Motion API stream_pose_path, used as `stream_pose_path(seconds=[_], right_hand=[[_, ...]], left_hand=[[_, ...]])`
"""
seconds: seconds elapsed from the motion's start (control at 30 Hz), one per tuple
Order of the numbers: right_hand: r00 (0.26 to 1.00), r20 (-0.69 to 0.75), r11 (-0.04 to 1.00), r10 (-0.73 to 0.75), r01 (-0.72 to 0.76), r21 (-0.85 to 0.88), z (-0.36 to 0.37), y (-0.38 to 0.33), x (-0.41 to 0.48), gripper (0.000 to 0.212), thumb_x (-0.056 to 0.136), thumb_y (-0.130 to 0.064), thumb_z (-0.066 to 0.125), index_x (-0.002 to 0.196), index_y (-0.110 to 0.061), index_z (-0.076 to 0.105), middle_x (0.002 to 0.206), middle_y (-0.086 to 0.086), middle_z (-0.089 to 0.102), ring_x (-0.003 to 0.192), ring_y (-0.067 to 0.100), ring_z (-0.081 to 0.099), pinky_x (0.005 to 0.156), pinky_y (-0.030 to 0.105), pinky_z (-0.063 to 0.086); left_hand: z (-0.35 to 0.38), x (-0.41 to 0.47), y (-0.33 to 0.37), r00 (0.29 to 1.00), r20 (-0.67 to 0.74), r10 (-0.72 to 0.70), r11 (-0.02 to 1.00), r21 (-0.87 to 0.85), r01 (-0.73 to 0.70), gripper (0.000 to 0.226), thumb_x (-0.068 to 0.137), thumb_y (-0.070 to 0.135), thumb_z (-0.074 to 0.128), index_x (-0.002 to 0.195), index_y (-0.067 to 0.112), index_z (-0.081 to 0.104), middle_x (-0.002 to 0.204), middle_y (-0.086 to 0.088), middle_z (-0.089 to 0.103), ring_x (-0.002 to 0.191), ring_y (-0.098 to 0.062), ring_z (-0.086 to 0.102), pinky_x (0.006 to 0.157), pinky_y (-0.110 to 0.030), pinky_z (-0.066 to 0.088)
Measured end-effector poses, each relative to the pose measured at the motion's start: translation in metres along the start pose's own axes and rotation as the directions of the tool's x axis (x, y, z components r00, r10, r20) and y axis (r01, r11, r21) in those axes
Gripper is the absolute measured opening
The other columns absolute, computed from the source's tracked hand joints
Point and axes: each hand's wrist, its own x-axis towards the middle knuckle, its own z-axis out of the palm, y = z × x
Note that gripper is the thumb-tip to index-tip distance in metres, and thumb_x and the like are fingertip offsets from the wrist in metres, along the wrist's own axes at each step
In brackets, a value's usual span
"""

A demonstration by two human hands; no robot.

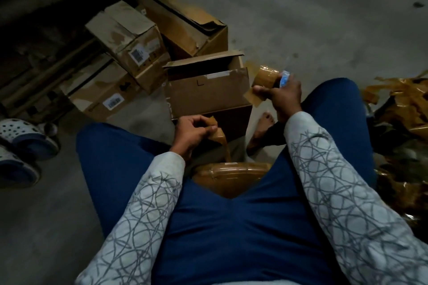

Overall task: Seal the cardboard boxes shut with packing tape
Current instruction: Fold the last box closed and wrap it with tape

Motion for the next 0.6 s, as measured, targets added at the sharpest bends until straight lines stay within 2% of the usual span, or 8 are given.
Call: stream_pose_path(seconds=[0.07,0.17,0.23,0.3,0.4,0.5,0.6], right_hand=[[1.000,-0.002,1.000,-0.003,0.003,-0.004,0.001,0.000,-0.001,0.066,0.062,-0.015,0.094,0.118,-0.015,0.060,0.111,0.001,0.069,0.101,0.016,0.069,0.080,0.035,0.062],[1.000,0.005,1.000,0.002,-0.003,0.005,0.002,0.000,-0.002,0.064,0.064,-0.014,0.093,0.118,-0.014,0.059,0.110,0.001,0.069,0.100,0.015,0.069,0.078,0.033,0.062],[1.000,0.003,1.000,-0.002,0.002,0.011,0.002,0.000,-0.004,0.063,0.064,-0.015,0.093,0.117,-0.014,0.059,0.110,0.001,0.069,0.100,0.016,0.069,0.080,0.035,0.062],[1.000,-0.004,1.000,0.003,-0.002,0.027,0.000,0.000,-0.002,0.066,0.059,-0.019,0.096,0.115,-0.013,0.061,0.109,0.002,0.071,0.100,0.017,0.070,0.081,0.039,0.062],[1.000,-0.014,0.997,0.007,-0.006,0.074,-0.005,-0.003,-0.002,0.071,0.055,-0.022,0.097,0.116,-0.015,0.060,0.112,0.003,0.071,0.102,0.020,0.070,0.085,0.044,0.061],[1.000,-0.020,0.994,0.004,-0.002,0.107,-0.010,-0.006,-0.006,0.073,0.055,-0.023,0.096,0.117,-0.014,0.059,0.113,0.005,0.071,0.104,0.023,0.070,0.085,0.049,0.060],[1.000,-0.022,0.993,0.004,-0.001,0.117,-0.019,-0.006,-0.012,0.065,0.065,-0.015,0.093,0.118,-0.013,0.056,0.115,0.007,0.071,0.105,0.023,0.070,0.086,0.048,0.060]], left_hand=[[0.001,-0.003,0.000,0.999,0.029,0.016,1.000,-0.026,-0.015,0.018,0.079,0.003,0.080,0.097,0.008,0.077,0.095,-0.001,0.077,0.092,-0.012,0.074,0.089,-0.034,0.060],[0.001,-0.007,0.001,0.994,0.087,0.068,0.996,-0.071,-0.062,0.024,0.082,0.013,0.080,0.105,0.009,0.077,0.100,-0.003,0.078,0.097,-0.014,0.073,0.091,-0.035,0.059],[0.001,-0.003,-0.003,0.987,0.100,0.127,0.990,0.052,-0.133,0.028,0.083,0.020,0.080,0.111,0.016,0.076,0.102,0.001,0.077,0.100,-0.010,0.072,0.092,-0.032,0.057],[0.005,0.006,-0.011,0.980,0.100,0.172,0.939,0.284,-0.194,0.034,0.085,0.025,0.078,0.118,0.025,0.069,0.103,0.006,0.075,0.099,-0.005,0.069,0.089,-0.029,0.056],[0.019,0.021,-0.021,0.982,0.065,0.177,0.846,0.499,-0.185,0.020,0.093,0.027,0.068,0.113,0.023,0.065,0.105,0.003,0.074,0.101,-0.014,0.068,0.089,-0.035,0.054],[0.032,0.036,-0.032,0.989,0.056,0.135,0.795,0.590,-0.142,0.015,0.097,0.024,0.062,0.106,0.017,0.072,0.106,-0.004,0.073,0.103,-0.021,0.066,0.092,-0.038,0.053],[0.038,0.051,-0.046,1.000,-0.013,0.011,0.801,0.598,-0.001,0.018,0.093,0.025,0.069,0.107,0.016,0.076,0.107,-0.005,0.073,0.105,-0.020,0.066,0.093,-0.035,0.054]])
